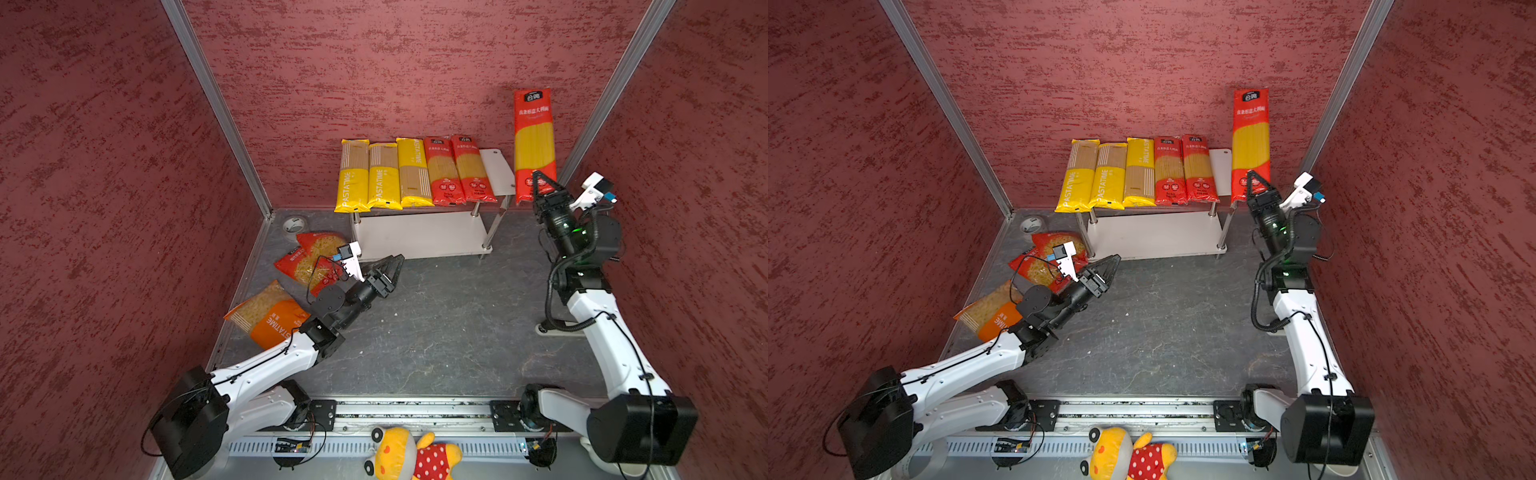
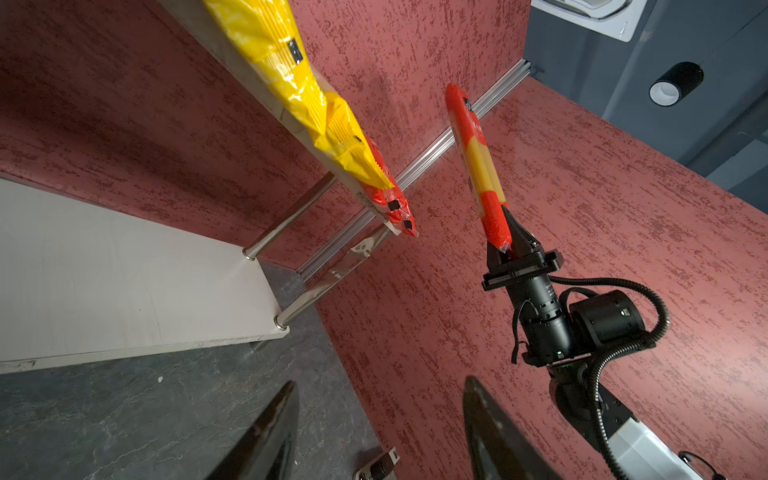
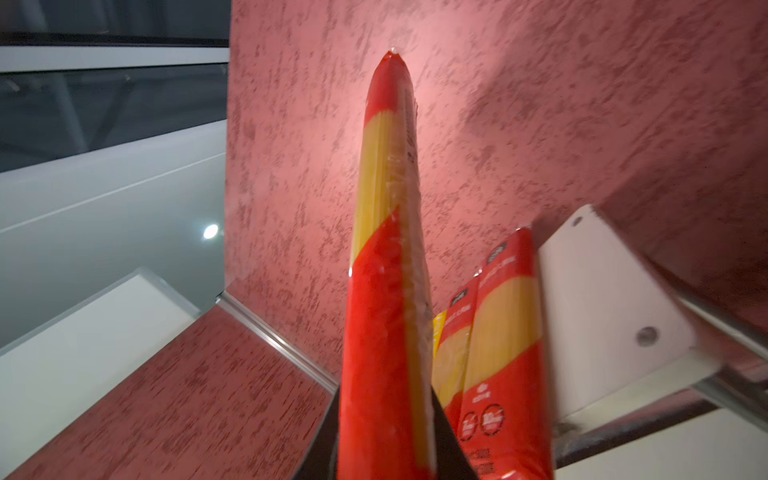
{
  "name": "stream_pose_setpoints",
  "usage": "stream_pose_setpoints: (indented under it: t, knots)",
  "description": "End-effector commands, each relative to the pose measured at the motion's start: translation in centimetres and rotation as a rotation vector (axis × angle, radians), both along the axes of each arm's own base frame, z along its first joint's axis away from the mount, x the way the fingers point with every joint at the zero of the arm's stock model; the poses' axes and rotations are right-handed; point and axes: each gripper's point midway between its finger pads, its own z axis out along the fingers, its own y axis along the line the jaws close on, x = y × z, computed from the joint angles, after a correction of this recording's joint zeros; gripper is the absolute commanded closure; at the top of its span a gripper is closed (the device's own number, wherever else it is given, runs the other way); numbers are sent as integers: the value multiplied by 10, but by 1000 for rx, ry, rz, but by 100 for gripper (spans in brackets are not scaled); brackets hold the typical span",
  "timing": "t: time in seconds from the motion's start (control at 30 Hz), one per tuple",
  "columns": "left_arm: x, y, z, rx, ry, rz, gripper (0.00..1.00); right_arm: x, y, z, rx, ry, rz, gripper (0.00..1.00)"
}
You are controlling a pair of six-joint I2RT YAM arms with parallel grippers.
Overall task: Place and organize the pasta boxes and bags onto the shelf
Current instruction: 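Set the pack beside the red packs and open the right gripper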
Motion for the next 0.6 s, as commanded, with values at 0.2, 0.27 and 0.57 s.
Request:
stream_pose_setpoints:
  t: [0.2, 0.27, 0.57]
  knots:
    - [-4, 8, 10, -9, -27, 32, 37, 35, 15, 25, 83, 84, 266, 100]
    - [-4, 9, 8, -7, -23, 33, 37, 47, 17, 16, 106, 120, 298, 100]
    - [-2, 7, 5, -2, -23, 33, 37, 69, 19, -22, 179, 232, 304, 100]
